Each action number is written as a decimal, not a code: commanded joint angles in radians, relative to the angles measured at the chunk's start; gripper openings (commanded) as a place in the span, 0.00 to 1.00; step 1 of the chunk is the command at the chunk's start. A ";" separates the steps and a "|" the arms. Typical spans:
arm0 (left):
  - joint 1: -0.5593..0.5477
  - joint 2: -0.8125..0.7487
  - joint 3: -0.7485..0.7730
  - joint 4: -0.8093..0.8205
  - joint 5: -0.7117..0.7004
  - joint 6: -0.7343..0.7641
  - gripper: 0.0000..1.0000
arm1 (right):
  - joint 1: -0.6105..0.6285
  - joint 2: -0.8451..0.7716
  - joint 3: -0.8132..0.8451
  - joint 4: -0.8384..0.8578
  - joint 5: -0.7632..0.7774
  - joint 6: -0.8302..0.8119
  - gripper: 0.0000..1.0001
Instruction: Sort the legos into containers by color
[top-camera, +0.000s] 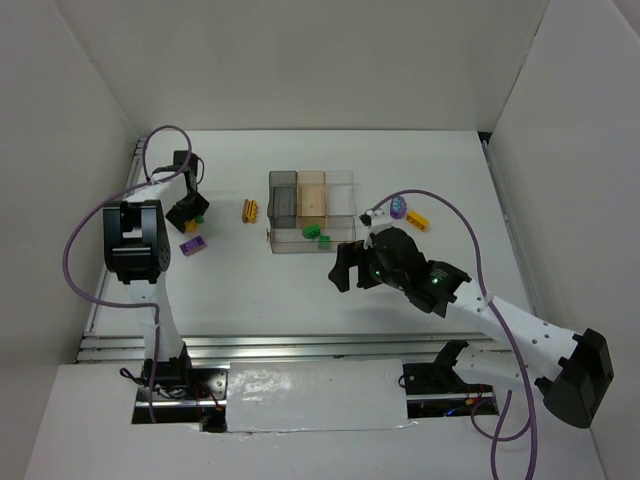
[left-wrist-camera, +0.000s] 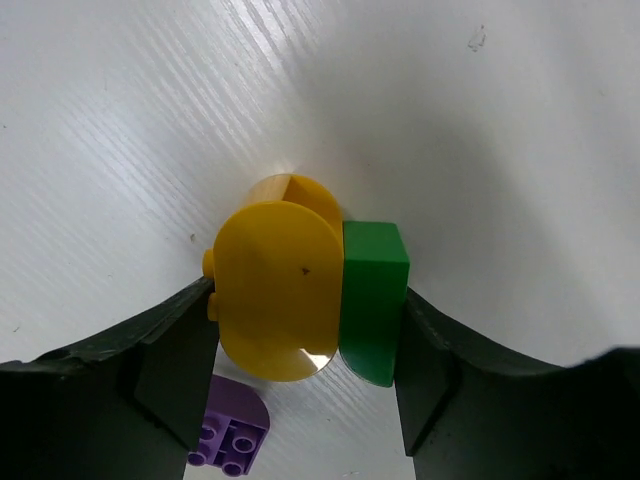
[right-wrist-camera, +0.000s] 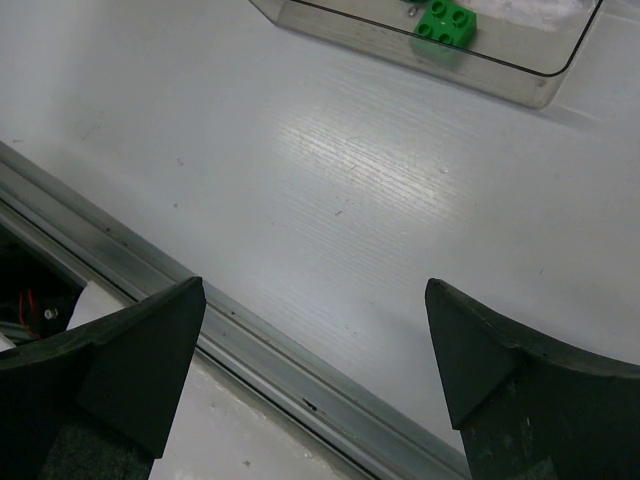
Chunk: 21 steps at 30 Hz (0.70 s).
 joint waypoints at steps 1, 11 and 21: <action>0.011 -0.005 -0.050 0.017 0.013 0.016 0.41 | 0.001 0.008 0.027 0.044 -0.012 -0.010 0.98; -0.112 -0.311 -0.074 0.068 0.099 0.099 0.09 | -0.002 -0.004 0.033 0.109 -0.001 0.097 0.98; -0.467 -0.727 -0.218 0.140 0.196 -0.050 0.00 | 0.016 -0.177 -0.117 0.473 0.000 0.248 0.94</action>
